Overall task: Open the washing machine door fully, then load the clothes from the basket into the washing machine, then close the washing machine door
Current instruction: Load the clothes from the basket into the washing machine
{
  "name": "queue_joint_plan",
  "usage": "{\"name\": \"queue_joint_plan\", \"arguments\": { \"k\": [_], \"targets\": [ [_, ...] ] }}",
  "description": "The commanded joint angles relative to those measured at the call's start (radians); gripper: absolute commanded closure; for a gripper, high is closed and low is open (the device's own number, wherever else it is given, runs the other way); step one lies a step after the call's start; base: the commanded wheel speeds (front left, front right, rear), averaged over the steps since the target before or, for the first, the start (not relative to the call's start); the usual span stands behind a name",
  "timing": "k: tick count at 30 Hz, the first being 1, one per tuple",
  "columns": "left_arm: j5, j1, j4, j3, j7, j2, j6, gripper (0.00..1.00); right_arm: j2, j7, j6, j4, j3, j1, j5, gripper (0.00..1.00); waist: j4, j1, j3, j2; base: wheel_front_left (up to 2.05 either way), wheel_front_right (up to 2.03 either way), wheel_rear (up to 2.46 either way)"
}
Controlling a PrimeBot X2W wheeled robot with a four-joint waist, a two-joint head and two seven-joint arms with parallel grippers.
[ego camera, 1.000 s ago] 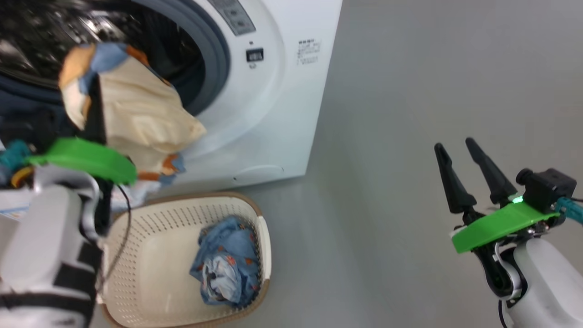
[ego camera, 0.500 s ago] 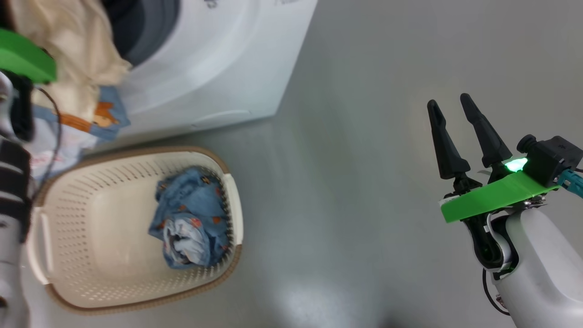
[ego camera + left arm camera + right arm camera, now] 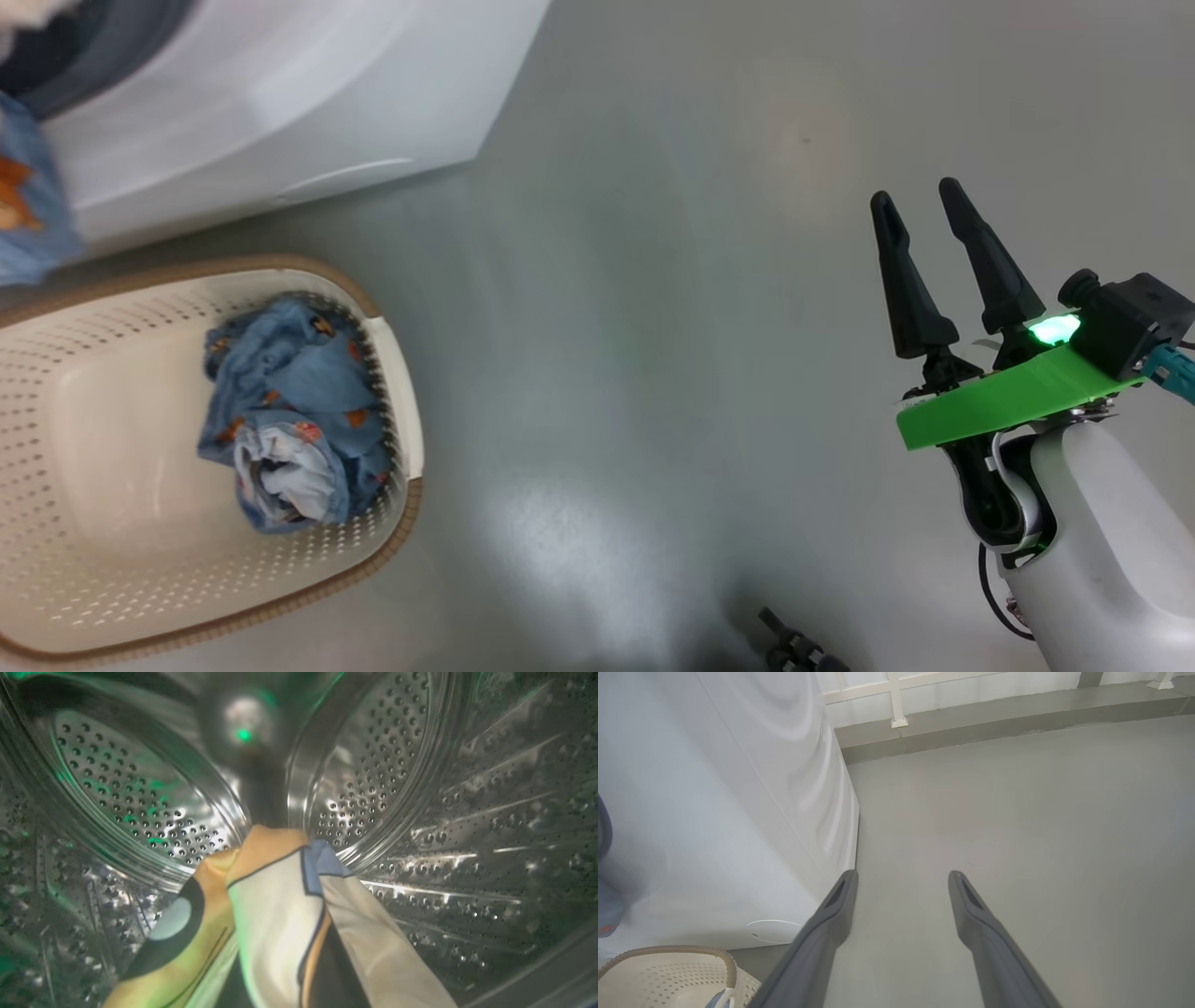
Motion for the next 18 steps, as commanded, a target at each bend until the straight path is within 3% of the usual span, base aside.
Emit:
{"name": "queue_joint_plan", "arguments": {
  "k": [1, 8, 9, 10, 11, 18],
  "targets": [
    [0.03, -0.017, -0.089, 0.03, -0.006, 0.05, 0.019, 1.0, -0.01, -0.008, 0.007, -0.024, 0.007, 0.015, -0.012, 0.0, -0.017, -0.0001, 0.019, -0.0001, 0.0, 0.0, 0.0],
    [0.083, 0.046, -0.23, 0.117, -0.006, 0.026, 0.041, 1.0, -0.001, -0.008, 0.007, -0.021, 0.008, 0.008, -0.017, 0.0, -0.01, -0.0001, 0.019, -0.0001, 0.0, 0.0, 0.0],
    [0.085, 0.058, -0.214, 0.124, -0.006, 0.02, 0.038, 0.76, -0.001, -0.008, 0.007, -0.019, 0.011, 0.007, -0.018, 0.0, -0.008, -0.0001, 0.015, -0.0001, 0.0, 0.0, 0.0],
    [0.088, 0.068, -0.185, 0.125, -0.006, 0.015, 0.032, 0.07, -0.001, -0.008, 0.007, -0.017, 0.013, 0.007, -0.018, 0.0, -0.005, -0.0001, 0.011, -0.0001, 0.0, 0.0, 0.0],
    [0.089, 0.073, -0.156, 0.125, -0.006, 0.01, 0.026, 0.0, -0.001, -0.008, 0.007, -0.014, 0.015, 0.007, -0.018, 0.0, -0.002, -0.0001, 0.008, -0.0001, 0.0, 0.0, 0.0],
    [0.078, 0.053, 0.096, 0.099, 0.015, -0.023, -0.024, 0.0, -0.007, -0.008, 0.007, 0.002, 0.031, 0.0, -0.014, 0.0, 0.018, -0.0001, -0.034, -0.0001, 0.0, 0.0, 0.0]
  ]
}}
